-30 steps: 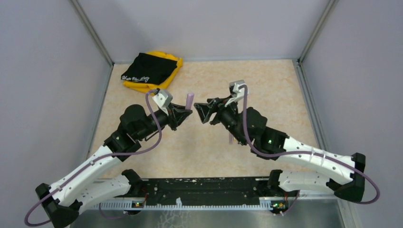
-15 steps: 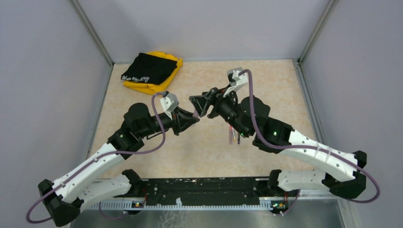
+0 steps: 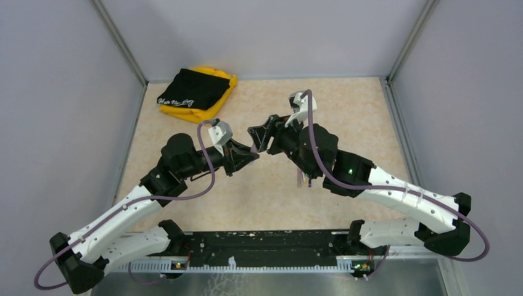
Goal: Insert the pens into the pen caps
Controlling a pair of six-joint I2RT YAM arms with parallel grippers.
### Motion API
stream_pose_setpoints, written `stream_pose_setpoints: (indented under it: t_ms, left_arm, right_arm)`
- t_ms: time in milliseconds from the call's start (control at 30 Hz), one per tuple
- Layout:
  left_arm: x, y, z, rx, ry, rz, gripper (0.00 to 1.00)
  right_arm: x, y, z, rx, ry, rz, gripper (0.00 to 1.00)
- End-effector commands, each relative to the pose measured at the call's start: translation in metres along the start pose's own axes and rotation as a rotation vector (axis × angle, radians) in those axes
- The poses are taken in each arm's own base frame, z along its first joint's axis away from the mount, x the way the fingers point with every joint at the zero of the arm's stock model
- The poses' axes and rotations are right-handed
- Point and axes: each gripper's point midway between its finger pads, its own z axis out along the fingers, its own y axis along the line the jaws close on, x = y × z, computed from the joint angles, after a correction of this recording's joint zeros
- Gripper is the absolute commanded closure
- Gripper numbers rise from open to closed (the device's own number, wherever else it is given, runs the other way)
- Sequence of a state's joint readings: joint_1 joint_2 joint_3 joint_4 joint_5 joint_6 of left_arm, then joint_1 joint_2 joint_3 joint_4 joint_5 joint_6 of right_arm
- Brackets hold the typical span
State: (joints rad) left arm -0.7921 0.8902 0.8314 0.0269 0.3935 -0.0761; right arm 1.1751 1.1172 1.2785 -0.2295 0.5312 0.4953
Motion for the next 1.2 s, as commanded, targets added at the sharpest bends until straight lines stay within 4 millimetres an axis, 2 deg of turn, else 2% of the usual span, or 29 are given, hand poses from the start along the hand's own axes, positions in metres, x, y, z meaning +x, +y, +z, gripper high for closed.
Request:
stream_pose_setpoints:
  t_ms: [0, 433, 600, 867, 1033, 1167]
  left_arm:
    - [-0.01, -0.004, 0.001, 0.024, -0.03, 0.029, 1.0]
    - [-0.01, -0.003, 0.0, 0.015, -0.034, 0.028, 1.0]
    - [-0.009, -0.002, 0.001, 0.012, -0.032, 0.027, 1.0]
    - [-0.011, -0.001, 0.0, -0.001, -0.037, 0.028, 1.0]
    - [-0.01, 0.0, 0.0, -0.005, -0.035, 0.024, 1.0]
    - [-0.01, 0.004, 0.0, -0.027, -0.034, 0.021, 1.0]
  right_arm:
    - [-0.019, -0.003, -0.01, 0.001, -0.06, 0.043, 0.46]
    - [0.002, -0.004, -0.005, 0.004, -0.008, 0.066, 0.54]
    - [0.004, -0.003, -0.005, -0.004, -0.003, 0.071, 0.62]
    - [0.016, -0.009, -0.001, 0.022, 0.023, 0.047, 0.65]
    - [0.026, -0.013, 0.002, 0.033, 0.042, 0.039, 0.75]
    - [0.036, -0.016, 0.004, 0.042, 0.056, 0.032, 0.95]
